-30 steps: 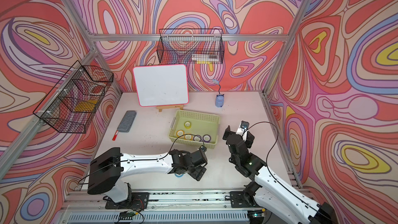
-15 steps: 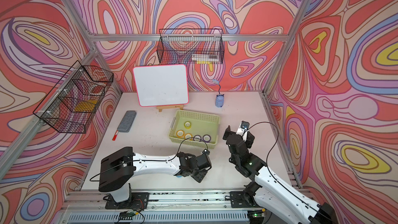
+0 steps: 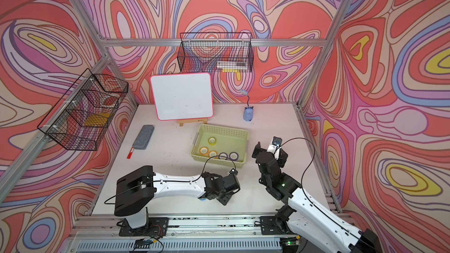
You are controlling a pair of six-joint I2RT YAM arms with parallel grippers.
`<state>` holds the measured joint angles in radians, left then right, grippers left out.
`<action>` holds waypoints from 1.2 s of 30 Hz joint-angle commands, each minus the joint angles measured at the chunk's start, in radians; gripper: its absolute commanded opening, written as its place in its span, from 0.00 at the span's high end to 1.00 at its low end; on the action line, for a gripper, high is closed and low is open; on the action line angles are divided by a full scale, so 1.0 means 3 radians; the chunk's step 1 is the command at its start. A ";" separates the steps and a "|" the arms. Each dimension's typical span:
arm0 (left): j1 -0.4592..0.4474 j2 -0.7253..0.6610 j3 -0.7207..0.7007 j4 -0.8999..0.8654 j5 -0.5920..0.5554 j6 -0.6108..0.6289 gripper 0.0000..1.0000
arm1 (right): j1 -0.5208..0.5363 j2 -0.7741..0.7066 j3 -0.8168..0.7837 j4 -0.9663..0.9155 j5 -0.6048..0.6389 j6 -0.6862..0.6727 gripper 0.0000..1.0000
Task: Put the transparent tape into the storage box
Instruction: Pick up the tape at the center of the board.
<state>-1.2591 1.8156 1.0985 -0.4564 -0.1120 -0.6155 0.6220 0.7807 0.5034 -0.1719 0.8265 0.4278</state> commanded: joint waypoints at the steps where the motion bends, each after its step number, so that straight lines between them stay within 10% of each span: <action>1: -0.0036 0.0064 0.0056 -0.0002 -0.0061 -0.0023 0.50 | -0.0018 -0.0010 -0.0024 -0.0023 0.0038 0.0015 0.02; 22: 0.0033 -0.0330 0.0451 -0.0584 -0.0349 0.0145 0.52 | -0.0018 -0.0016 -0.0031 -0.0011 0.0022 0.0010 0.02; 36: 0.0761 -0.0602 0.0844 -0.0651 -0.0347 0.0672 0.51 | -0.0018 -0.0070 -0.0039 -0.0028 0.0032 0.0015 0.02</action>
<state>-1.0657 1.6436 1.3170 -0.6228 -0.2012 -0.4782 0.6220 0.7719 0.5034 -0.1719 0.8261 0.4278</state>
